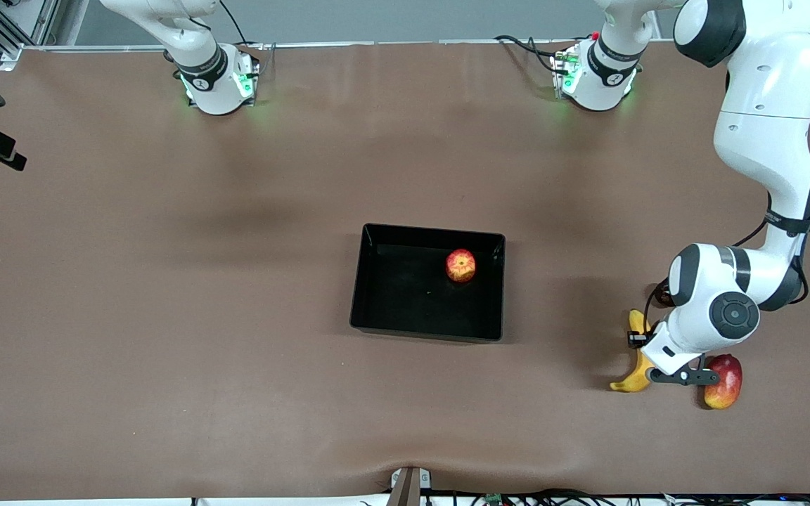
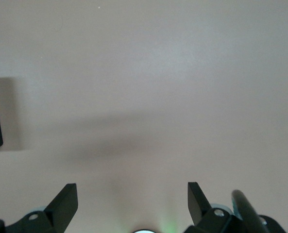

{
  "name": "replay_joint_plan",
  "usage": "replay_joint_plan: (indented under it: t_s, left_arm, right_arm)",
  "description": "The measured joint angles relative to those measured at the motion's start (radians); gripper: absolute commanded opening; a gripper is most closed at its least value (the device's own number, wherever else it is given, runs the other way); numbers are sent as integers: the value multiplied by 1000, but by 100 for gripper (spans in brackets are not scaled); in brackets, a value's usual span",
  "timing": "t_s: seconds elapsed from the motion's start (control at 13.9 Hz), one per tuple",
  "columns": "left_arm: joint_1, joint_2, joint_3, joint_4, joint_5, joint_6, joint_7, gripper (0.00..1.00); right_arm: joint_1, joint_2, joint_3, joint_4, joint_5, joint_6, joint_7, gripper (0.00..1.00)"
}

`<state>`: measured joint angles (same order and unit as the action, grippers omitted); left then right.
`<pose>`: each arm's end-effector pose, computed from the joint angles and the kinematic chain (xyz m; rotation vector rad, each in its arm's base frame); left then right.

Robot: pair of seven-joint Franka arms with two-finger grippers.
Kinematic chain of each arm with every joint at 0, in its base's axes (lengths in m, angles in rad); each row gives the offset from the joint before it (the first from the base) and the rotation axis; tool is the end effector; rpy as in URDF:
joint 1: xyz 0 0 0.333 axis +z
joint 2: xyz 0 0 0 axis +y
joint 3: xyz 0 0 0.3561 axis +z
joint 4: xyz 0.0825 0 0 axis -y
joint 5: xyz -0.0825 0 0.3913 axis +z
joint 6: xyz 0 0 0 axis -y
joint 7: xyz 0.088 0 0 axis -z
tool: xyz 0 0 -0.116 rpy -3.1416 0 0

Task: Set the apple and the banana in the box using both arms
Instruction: 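Move the left gripper to the yellow banana and grasp it, then carry the banana into the black tray with the left gripper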

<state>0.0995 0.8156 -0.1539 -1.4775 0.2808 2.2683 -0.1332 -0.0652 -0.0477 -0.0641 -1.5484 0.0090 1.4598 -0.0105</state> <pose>0.7506 -0.0099 0.2073 -3.0382 0.0855 0.0021 0.5288 -0.0687 0.6828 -3.1207 0.1841 0.0626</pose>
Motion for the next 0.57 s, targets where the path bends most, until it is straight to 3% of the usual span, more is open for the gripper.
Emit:
replay_joint_plan:
  t_s: [0.29, 0.57]
  left_arm:
    - [-7, -38, -11, 17, 0, -40, -1, 0]
    - [-97, -162, -54, 24, 0, -204, -117, 0]
  right_arm:
    - [0, 1, -6, 0, 5, 11, 0, 100]
    - [-1, 1, -8, 0, 11, 12, 0, 100]
